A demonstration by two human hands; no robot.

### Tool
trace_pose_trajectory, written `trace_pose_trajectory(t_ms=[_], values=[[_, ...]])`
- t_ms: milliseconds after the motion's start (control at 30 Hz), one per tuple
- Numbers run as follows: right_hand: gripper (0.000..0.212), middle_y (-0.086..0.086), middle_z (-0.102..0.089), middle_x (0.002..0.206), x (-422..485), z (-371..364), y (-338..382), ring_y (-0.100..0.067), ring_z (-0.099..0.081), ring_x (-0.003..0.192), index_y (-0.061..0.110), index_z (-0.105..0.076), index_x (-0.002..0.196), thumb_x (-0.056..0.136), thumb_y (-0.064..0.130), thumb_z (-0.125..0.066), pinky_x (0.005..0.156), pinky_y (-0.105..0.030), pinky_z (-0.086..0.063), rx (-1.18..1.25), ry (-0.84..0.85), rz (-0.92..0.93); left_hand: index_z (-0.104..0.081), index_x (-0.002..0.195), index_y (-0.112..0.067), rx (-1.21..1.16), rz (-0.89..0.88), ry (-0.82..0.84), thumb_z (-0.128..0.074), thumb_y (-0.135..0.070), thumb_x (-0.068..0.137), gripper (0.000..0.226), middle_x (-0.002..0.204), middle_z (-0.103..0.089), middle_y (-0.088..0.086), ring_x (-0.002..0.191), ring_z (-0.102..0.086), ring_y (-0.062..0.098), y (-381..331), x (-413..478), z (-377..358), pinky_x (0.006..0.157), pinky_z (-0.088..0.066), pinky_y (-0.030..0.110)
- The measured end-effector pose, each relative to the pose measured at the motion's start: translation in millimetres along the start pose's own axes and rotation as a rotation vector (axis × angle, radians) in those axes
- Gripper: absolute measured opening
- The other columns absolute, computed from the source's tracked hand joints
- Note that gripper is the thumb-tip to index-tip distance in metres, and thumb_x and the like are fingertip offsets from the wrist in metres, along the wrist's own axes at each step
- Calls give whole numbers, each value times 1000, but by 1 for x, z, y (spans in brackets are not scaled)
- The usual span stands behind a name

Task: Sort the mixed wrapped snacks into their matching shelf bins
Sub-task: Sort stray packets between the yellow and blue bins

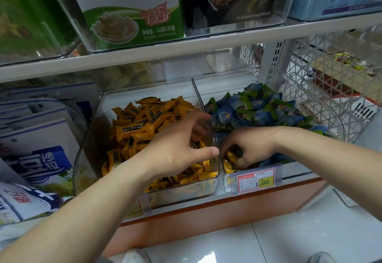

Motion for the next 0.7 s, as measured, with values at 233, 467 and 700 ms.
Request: trace_pose_trajectory(t_ms=[233,467,700], values=[[58,7,-60,130,11,-3,2,-16,-56,113,30,-56,134,80,35,-78,86,-21,-43,-176,20,-11,-35,141,-44,4,0,1,-73,-55,79,73,111,-57,-23,101,-56,-6,1,-1,0,88,-52,25],[26,3,-66,109,14,-15,1,-17,-59,95,22,-64,111,87,31,-70,83,-30,-51,-253,180,-52,-33,142,-43,12,5,4,-72,-56,80,74,114,-57,-22,104,-56,-4,1,-2,0,89,-51,27],[43,5,-60,106,17,-23,2,-9,-48,84,18,-56,131,90,22,-67,71,-22,-38,-218,248,-93,-34,142,-43,18,11,5,-72,-55,80,74,115,-58,-19,104,-57,-2,-1,-2,-1,88,-52,28]])
Point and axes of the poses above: each hand's wrist, its own x-axis towards the middle knuckle, its own z-axis out of the back of the hand, y = z × x, the point moved 9 cm from there along x, towards the middle knuckle
